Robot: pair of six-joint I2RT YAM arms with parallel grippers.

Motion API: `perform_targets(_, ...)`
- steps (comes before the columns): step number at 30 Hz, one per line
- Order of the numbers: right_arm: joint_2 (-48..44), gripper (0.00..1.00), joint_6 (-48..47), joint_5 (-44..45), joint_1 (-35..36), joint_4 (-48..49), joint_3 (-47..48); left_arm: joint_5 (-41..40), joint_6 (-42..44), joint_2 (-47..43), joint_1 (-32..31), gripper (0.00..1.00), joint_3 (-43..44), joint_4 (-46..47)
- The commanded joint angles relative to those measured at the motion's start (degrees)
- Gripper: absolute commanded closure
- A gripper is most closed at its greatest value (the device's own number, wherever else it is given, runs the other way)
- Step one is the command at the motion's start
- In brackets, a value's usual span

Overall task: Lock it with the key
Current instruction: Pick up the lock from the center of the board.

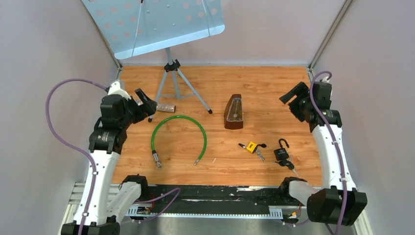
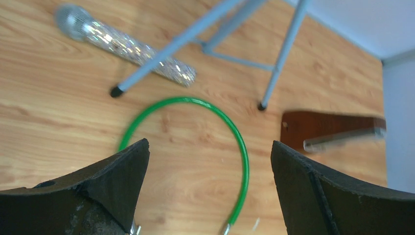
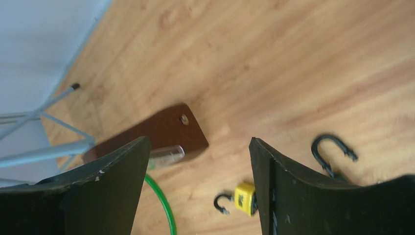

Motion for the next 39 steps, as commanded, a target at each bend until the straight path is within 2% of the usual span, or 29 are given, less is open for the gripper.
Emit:
perform_targets(1,-5.9,0.27,4.4,-5.0,0.0,-5.5,-7.2,18.5,1.1,-1.3,0.3,0.00,-7.0,7.2)
perform_targets(3,-7.9,0.29,6.2,-6.8,1.0,-5.3,-10.7,23.4,-1.9,-0.5,0.1,0.01,-10.2,10.9)
perform_targets(6,-9.7,0.29,9.5,-5.1,4.8,-5.5,-15.7,24.4,-1.6,0.1,-2.4,0.01,-13.4,13.0)
perform_targets(13,-7.6,0.29,21.1,1.9,18.1,-6.9,-22.7,18.0,-0.2,-0.1,-8.4,0.02,-16.3,13.1)
perform_targets(17,-2.9,0.29,29.7,1.4,24.0,-5.1,-23.3,14.2,-0.7,-1.4,-9.2,0.01,-18.1,15.2)
perform_targets(21,1.9,0.28,34.6,0.2,26.0,-6.0,-21.8,11.4,0.6,-2.3,-9.3,0.00,-17.8,14.6)
perform_targets(28,8.7,0.32,38.5,0.3,29.6,-7.5,-18.3,7.1,2.1,-3.5,-9.3,0.00,-16.8,10.4)
perform_targets(39,16.0,0.25,46.9,6.2,32.2,-12.3,-15.9,6.6,1.9,-5.7,-9.3,0.00,-17.8,9.4)
